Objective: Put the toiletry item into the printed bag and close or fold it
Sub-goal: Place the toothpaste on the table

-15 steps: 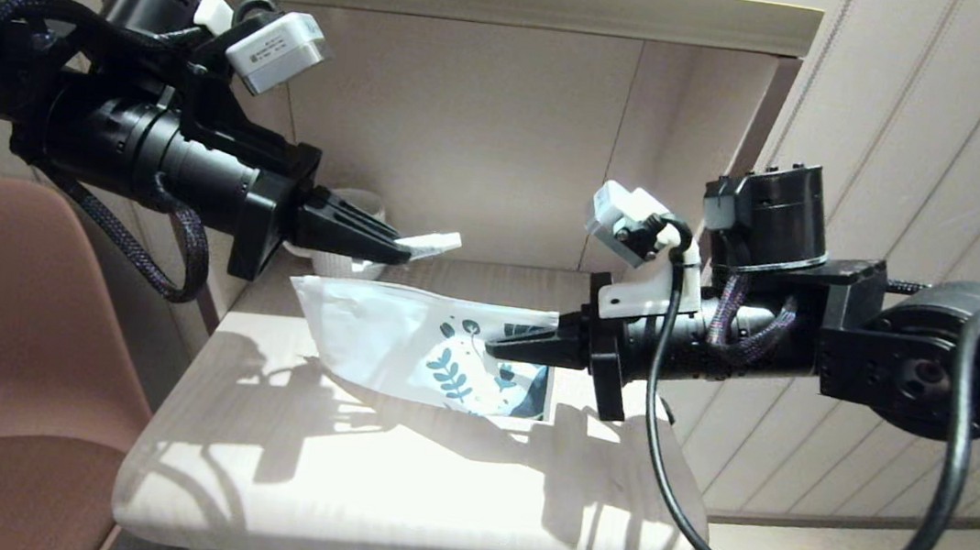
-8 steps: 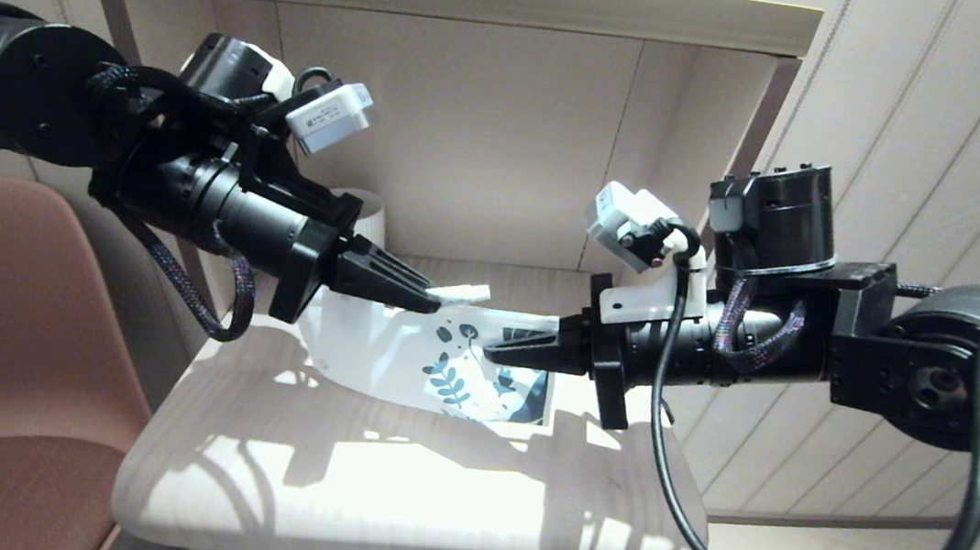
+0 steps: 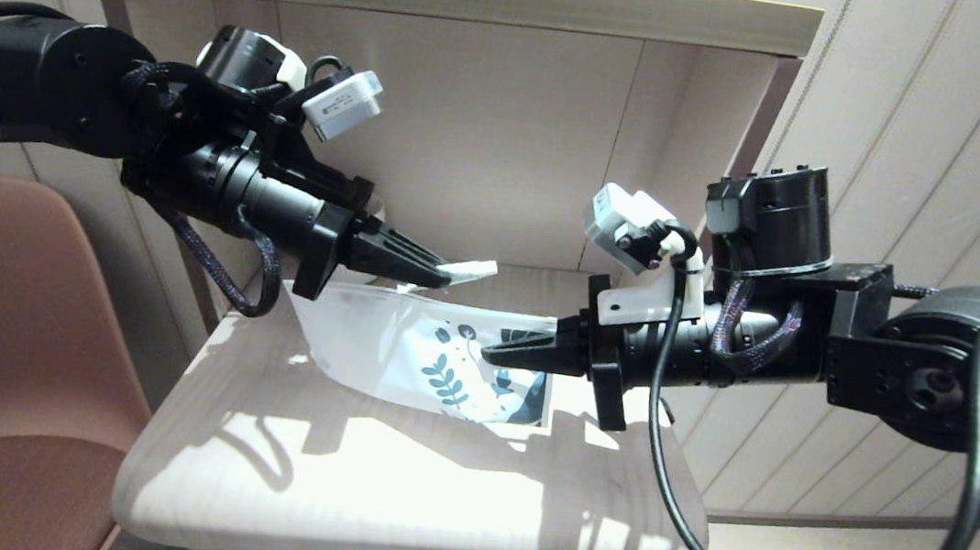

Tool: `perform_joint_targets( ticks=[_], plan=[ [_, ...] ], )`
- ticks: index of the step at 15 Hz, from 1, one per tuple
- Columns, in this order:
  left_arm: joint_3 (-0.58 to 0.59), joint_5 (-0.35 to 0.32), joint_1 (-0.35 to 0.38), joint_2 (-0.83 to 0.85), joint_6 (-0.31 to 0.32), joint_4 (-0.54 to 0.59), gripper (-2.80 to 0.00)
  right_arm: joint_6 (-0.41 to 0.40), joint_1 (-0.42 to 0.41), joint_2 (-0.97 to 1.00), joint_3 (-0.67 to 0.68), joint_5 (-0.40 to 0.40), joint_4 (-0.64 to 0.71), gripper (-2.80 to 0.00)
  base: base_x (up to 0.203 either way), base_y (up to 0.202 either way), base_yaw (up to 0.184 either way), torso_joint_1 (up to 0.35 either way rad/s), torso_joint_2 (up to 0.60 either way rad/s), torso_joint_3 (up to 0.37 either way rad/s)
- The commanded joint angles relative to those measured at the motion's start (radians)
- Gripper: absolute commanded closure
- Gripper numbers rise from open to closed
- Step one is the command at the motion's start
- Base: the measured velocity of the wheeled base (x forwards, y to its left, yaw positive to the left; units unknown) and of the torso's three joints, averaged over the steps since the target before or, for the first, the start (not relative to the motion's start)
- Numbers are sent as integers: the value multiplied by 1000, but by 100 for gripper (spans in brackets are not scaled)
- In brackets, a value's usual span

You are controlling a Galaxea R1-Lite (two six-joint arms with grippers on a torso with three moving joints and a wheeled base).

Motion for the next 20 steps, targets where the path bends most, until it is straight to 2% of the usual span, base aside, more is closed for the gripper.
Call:
perform_joint_targets(
  ticks=[1, 10, 20],
  plan=[
    [-32, -5, 10, 23, 4, 3, 0, -2, 0, 2, 0, 5, 0, 0, 0, 0, 0, 0, 0, 0],
    [-6, -7, 30, 46, 5, 3, 0, -2, -6, 23, -14, 3, -1, 0, 0, 0, 0, 0, 0, 0],
    [136, -7, 42, -22, 22, -5, 0, -1, -43, 68, -83, 3, 3, 0, 0, 0, 0, 0, 0, 0]
  ],
)
